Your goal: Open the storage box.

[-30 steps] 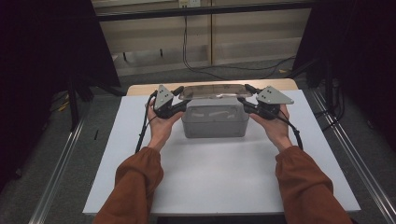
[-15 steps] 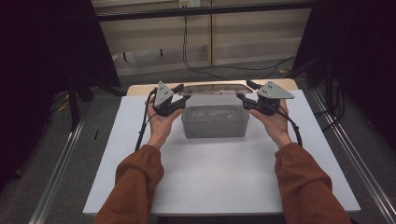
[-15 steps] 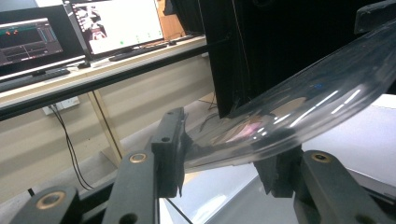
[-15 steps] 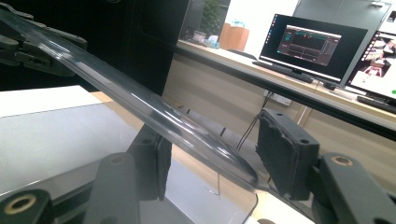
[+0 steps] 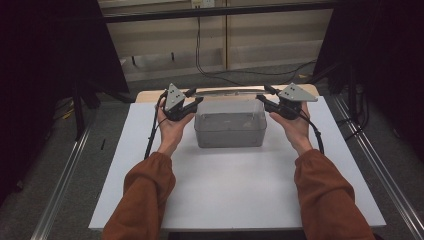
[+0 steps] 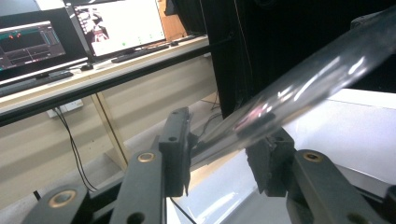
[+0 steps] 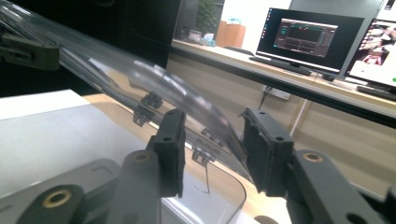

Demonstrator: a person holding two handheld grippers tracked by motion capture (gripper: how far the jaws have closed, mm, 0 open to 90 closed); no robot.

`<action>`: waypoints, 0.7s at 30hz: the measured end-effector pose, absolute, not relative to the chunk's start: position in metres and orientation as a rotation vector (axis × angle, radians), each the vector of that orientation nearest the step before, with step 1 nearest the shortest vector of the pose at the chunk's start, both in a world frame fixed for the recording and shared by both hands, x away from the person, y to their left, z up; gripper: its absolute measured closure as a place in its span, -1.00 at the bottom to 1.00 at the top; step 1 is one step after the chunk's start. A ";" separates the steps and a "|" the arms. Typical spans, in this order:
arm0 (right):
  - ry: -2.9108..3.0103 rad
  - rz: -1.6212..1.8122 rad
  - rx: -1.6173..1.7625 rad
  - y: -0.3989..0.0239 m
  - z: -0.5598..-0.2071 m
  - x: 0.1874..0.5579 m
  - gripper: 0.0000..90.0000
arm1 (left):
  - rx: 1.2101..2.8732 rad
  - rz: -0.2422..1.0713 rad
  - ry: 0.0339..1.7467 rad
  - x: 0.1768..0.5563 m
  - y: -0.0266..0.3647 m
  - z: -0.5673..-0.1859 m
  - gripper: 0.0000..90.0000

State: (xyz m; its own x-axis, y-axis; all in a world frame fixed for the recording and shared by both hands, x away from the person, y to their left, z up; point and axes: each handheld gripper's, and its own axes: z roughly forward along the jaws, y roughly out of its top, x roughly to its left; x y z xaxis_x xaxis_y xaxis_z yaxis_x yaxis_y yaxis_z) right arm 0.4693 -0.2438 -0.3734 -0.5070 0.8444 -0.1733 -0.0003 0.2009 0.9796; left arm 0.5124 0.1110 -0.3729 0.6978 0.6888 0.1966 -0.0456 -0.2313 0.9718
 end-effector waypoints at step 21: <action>1.692 1.406 0.781 -0.244 -0.369 0.476 0.39 | 1.682 0.753 0.541 0.530 0.107 -0.376 0.36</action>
State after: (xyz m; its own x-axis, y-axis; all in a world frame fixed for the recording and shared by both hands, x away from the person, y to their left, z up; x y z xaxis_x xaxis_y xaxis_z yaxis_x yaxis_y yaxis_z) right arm 0.4764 -0.2437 -0.3689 -0.5021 0.8452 -0.1830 -0.0251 0.1973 0.9800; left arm 0.5301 0.1073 -0.3763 0.6871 0.6995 0.1965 -0.0370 -0.2365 0.9709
